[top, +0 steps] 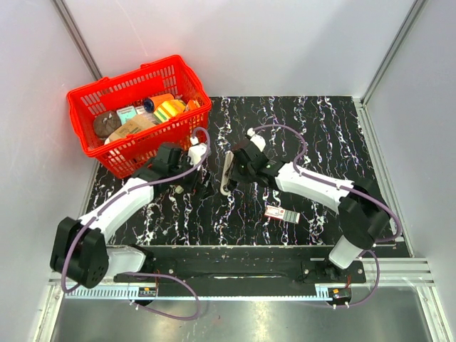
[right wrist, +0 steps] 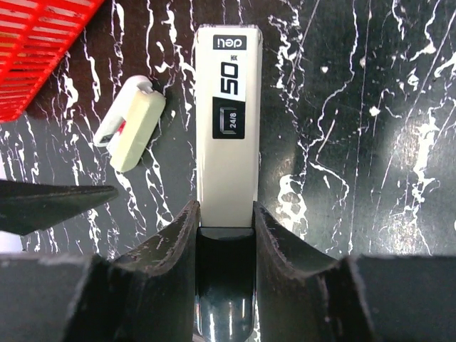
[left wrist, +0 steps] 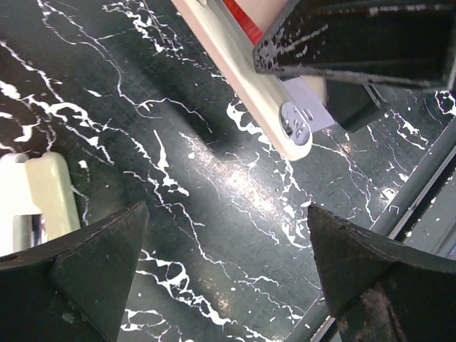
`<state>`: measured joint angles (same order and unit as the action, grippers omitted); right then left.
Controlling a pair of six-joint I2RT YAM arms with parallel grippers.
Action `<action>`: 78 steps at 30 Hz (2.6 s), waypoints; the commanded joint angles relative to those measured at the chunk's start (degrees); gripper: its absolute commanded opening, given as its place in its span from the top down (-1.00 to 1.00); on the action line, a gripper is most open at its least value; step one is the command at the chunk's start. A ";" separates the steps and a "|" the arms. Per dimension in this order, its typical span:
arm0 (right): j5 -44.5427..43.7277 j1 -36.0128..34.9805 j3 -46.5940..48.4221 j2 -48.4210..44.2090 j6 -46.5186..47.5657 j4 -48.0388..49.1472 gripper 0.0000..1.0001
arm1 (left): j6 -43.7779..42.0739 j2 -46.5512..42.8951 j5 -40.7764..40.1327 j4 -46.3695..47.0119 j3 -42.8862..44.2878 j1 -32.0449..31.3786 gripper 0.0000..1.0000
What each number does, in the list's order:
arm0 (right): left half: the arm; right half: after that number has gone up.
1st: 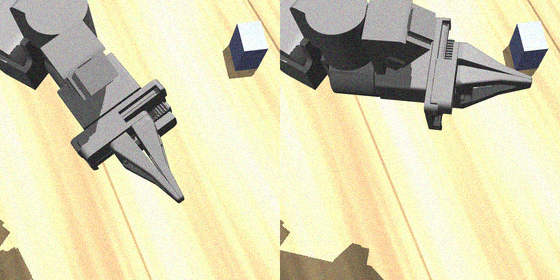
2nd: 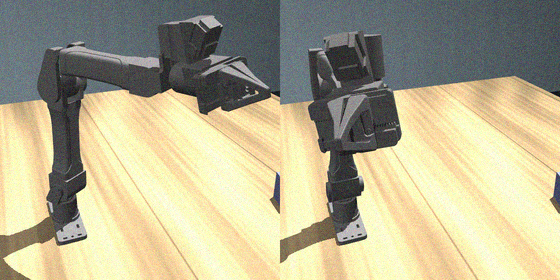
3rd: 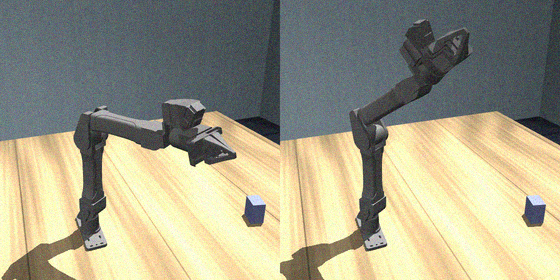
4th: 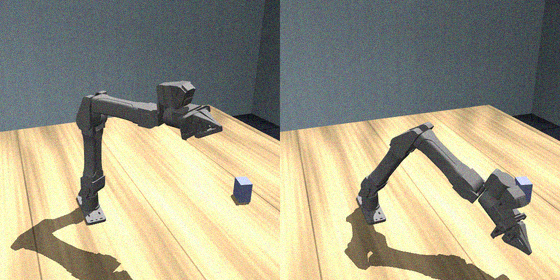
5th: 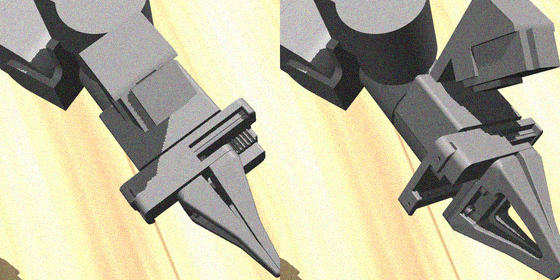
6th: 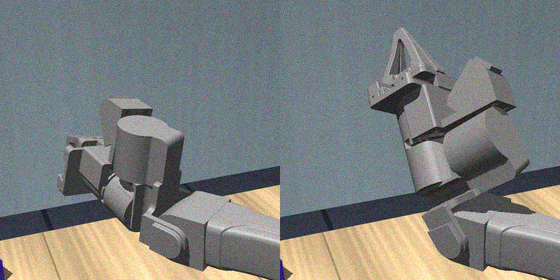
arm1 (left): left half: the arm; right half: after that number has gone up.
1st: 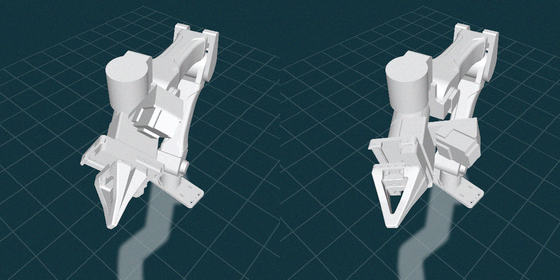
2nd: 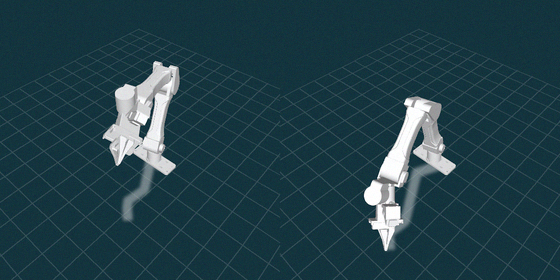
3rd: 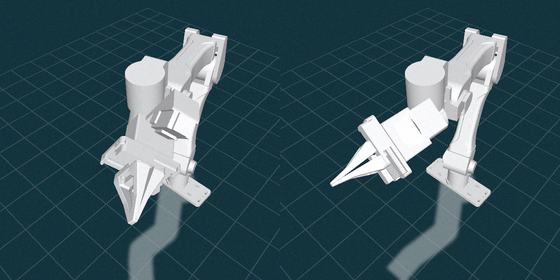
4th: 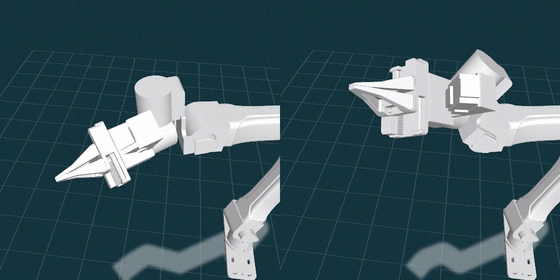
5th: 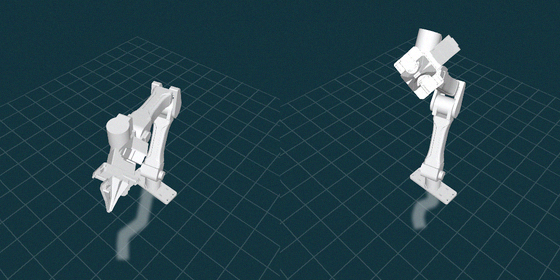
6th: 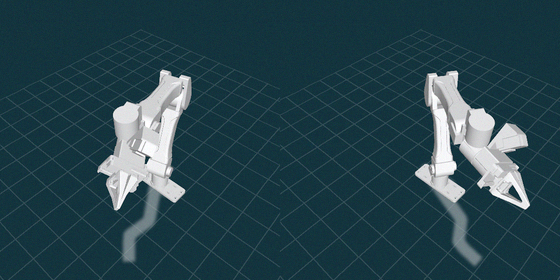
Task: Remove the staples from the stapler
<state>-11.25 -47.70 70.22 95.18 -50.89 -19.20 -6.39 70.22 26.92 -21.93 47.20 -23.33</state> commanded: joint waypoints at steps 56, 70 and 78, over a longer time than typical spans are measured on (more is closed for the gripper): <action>22.32 9.21 -11.33 -13.53 15.10 8.41 1.00 | -28.66 8.97 -13.97 13.92 -0.17 -2.77 1.00; 17.84 11.93 -13.08 -15.28 22.24 1.80 1.00 | -48.88 13.80 -36.32 34.14 -11.34 -11.03 1.00; 17.49 13.60 -14.58 -15.46 23.91 1.71 1.00 | -56.00 14.34 -39.66 40.03 -16.16 -14.11 1.00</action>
<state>15.90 -38.35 55.22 82.41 -25.21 -18.83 -52.18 84.36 -4.99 15.03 34.37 -35.94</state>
